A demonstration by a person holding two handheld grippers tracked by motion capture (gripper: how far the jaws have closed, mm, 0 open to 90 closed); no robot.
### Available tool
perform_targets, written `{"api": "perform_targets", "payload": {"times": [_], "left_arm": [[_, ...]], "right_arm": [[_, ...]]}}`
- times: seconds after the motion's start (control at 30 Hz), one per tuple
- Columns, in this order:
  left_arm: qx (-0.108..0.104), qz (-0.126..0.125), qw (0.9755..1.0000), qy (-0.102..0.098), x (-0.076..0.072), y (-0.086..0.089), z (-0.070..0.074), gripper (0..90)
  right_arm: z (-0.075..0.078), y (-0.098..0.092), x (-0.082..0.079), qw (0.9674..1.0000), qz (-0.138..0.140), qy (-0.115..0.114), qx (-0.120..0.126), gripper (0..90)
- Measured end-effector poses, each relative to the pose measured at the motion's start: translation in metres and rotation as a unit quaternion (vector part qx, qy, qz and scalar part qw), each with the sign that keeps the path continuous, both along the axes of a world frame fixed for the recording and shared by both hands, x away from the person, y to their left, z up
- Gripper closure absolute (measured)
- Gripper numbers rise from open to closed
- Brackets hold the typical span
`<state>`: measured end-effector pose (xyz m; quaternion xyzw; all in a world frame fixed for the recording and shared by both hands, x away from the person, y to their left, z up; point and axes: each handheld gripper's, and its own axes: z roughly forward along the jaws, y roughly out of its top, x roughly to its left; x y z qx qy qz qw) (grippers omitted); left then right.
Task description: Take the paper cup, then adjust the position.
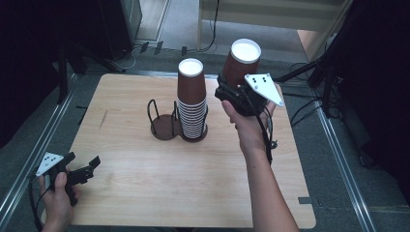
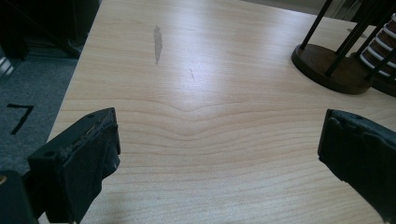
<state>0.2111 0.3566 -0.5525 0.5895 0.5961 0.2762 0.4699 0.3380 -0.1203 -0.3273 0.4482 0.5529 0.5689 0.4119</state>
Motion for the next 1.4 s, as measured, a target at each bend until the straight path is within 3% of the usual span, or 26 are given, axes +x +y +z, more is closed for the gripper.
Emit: {"api": "perform_targets", "payload": {"times": [0.13, 0.27, 0.43, 0.5, 0.6, 0.7, 0.97, 1.07, 1.23, 1.4], "left_arm": [[0.003, -0.002, 1.0000, -0.002, -0.001, 0.000, 0.000, 0.0], [0.000, 0.002, 1.0000, 0.005, 0.001, 0.001, 0.000, 0.0], [0.022, -0.015, 0.9995, 0.015, 0.002, -0.004, 0.002, 0.0], [0.030, -0.026, 0.9991, 0.011, 0.002, -0.006, 0.005, 0.0], [0.021, -0.036, 0.9991, 0.002, 0.004, -0.009, 0.010, 0.0], [0.029, -0.040, 0.9988, -0.004, 0.006, -0.014, 0.016, 0.0], [0.041, -0.047, 0.9980, -0.010, 0.013, -0.031, 0.030, 0.0], [0.037, -0.050, 0.9979, -0.016, 0.018, -0.038, 0.038, 0.0], [0.052, -0.064, 0.9962, -0.028, 0.025, -0.056, 0.049, 0.0], [0.044, -0.079, 0.9950, -0.041, 0.032, -0.080, 0.059, 0.0]], "right_arm": [[-0.009, -0.006, -0.005, 0.9998, -0.012, 0.015, -0.001, 9.5], [-0.015, -0.008, -0.012, 0.9998, -0.018, 0.012, -0.006, 9.5], [-0.026, -0.012, -0.021, 0.9998, -0.012, 0.016, 0.001, 9.5], [-0.031, -0.015, -0.025, 0.9998, -0.010, 0.018, 0.005, 9.5], [-0.038, -0.017, -0.031, 0.9998, -0.009, 0.019, 0.006, 9.5], [-0.047, -0.020, -0.034, 0.9997, -0.010, 0.023, 0.005, 9.5], [-0.066, -0.029, -0.041, 0.9992, -0.012, 0.037, 0.005, 9.5], [-0.073, -0.032, -0.044, 0.9991, -0.012, 0.040, 0.001, 9.6], [-0.086, -0.036, -0.049, 0.9988, -0.011, 0.048, -0.002, 9.6], [-0.096, -0.040, -0.053, 0.9984, -0.012, 0.054, 0.002, 9.7]]}}
